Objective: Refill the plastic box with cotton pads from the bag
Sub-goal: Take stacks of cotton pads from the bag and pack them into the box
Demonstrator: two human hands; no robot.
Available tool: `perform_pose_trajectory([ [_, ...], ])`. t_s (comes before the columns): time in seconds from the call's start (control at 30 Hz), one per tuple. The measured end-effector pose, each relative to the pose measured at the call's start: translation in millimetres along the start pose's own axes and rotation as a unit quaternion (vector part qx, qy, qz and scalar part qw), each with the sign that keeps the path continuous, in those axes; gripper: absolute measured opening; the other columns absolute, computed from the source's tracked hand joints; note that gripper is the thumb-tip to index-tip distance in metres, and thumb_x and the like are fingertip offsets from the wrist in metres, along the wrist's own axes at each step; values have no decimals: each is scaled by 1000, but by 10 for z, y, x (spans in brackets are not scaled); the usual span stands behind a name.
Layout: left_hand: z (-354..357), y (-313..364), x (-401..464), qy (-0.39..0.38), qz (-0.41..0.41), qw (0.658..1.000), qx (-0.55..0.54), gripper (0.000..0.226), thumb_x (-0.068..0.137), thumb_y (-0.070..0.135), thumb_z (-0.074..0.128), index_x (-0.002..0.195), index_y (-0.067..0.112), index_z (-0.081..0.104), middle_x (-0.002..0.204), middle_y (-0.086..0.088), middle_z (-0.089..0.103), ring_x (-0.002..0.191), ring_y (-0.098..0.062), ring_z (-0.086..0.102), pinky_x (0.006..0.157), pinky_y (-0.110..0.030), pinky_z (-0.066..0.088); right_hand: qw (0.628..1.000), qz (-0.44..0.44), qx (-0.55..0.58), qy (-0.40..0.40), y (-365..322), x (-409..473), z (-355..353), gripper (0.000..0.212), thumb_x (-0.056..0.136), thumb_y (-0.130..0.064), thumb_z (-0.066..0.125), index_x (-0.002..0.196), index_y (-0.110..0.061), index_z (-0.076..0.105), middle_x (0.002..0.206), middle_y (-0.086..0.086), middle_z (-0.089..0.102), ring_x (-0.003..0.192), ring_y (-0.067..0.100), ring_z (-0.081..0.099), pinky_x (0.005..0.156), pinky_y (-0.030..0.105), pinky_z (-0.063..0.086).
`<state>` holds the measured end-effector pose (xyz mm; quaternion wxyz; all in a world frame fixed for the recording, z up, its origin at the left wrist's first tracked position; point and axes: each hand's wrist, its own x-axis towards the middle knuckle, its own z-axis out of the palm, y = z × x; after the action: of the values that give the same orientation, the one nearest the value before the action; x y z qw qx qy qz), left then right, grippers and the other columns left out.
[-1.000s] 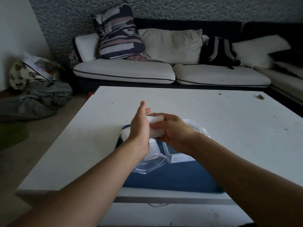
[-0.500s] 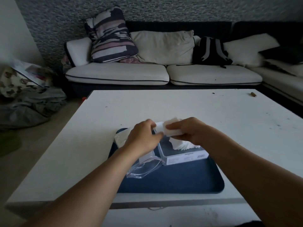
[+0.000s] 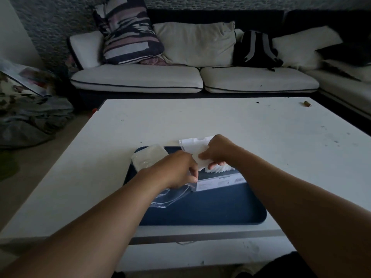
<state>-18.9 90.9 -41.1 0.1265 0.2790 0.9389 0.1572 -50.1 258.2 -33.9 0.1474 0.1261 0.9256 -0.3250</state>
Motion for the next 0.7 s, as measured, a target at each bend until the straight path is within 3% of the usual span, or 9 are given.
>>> perform_pose_trajectory([
  [0.07,13,-7,12,0,2,1000,-5,8,87,23,75,80,25,78,75,18,67,81,-6,66,82,-33,56,998,1,-58,30,32,46,103,20,78,-20,78,83,-5,65,55,6,70,49,19,70,52,26,57],
  [0.17,16,-9,15,-5,10,1000,-9,7,88,20,75,83,23,79,76,16,69,80,-7,67,81,-31,56,989,-8,-112,97,61,63,190,28,65,-13,82,88,-7,67,62,6,72,57,23,73,62,38,63],
  [0.3,24,-22,13,-6,32,999,-5,4,89,21,76,85,22,79,76,15,68,80,-6,66,76,-25,53,966,-43,-172,189,110,74,232,30,69,-17,80,88,-11,57,81,6,65,72,27,64,61,31,52],
  [0.4,32,-28,20,1,40,999,-4,4,88,21,76,88,20,80,73,17,64,80,-6,65,73,-23,50,949,-61,-221,216,173,103,321,27,74,-26,78,93,-14,63,84,5,64,75,29,62,60,31,45],
  [0.47,40,-29,26,3,41,999,-6,3,87,21,76,87,21,79,70,19,62,79,-7,65,71,-23,48,951,-55,-213,216,196,128,364,30,72,-33,80,86,-15,60,79,2,62,69,26,58,61,32,50],
  [0.6,53,-50,17,7,31,999,-32,3,87,22,77,86,22,80,75,18,68,79,-2,65,75,-25,52,973,-45,-94,205,126,126,139,54,64,-46,89,83,-11,53,76,3,60,72,24,63,61,32,54],
  [0.7,29,-82,-17,24,32,998,-46,7,87,29,77,90,23,79,80,18,68,79,0,62,70,-19,46,963,-84,-76,243,17,70,-39,36,80,-43,77,81,-8,69,72,3,70,64,20,68,62,34,61],
])
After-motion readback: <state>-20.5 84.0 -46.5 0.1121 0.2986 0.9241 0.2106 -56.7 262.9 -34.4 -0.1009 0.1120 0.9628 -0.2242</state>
